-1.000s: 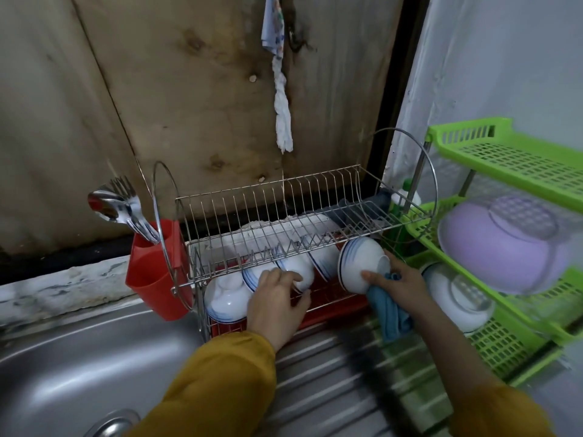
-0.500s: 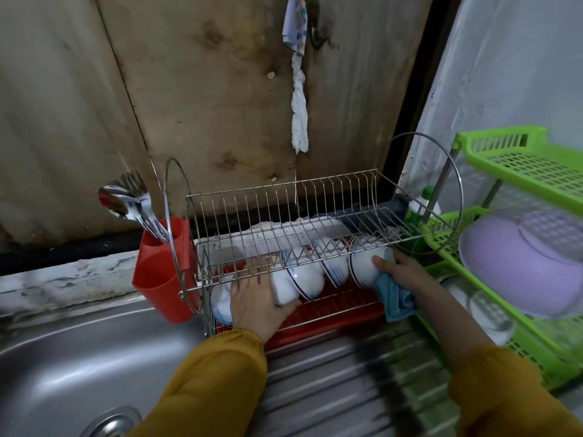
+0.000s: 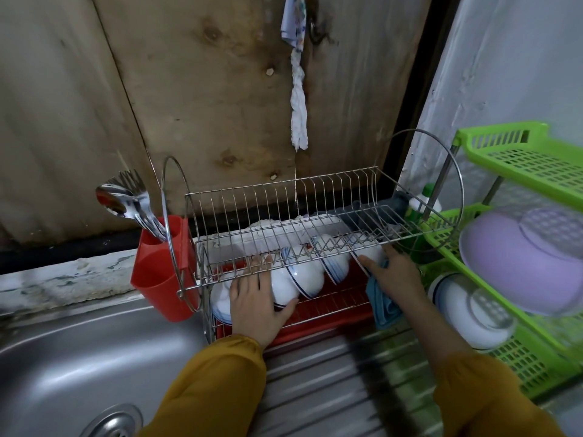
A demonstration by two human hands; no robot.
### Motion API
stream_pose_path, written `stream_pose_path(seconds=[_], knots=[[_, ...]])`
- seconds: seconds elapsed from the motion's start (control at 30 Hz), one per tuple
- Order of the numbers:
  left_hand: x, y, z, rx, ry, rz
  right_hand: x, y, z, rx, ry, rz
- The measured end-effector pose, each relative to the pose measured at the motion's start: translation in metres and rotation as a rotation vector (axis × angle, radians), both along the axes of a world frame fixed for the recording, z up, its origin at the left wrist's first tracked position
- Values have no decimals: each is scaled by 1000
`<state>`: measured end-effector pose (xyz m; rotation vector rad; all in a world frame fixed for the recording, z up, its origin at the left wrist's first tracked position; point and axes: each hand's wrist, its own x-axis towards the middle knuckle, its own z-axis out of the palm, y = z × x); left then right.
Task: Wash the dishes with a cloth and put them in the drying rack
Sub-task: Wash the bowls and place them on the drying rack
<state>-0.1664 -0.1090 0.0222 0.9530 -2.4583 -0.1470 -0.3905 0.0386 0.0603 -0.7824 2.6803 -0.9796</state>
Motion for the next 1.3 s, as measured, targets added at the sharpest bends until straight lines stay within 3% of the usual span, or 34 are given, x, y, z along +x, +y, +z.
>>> stream_pose_path(seconds=[0.4,0.63,0.83,0.97,1.3], knots=[[5,-2,-1,46,-5,-37,37,8,13,-91,89,-34],[51,27,16,148,201,-129,118,12,16,-254,157,154],[141,51,29,313,284,-134,210,4,13,-303,194,337],[225,43,23,183,166,-46,281,-16,5,-330,135,519],[430,1,24,127,-75,329,466,-102,-3,-255,90,971]])
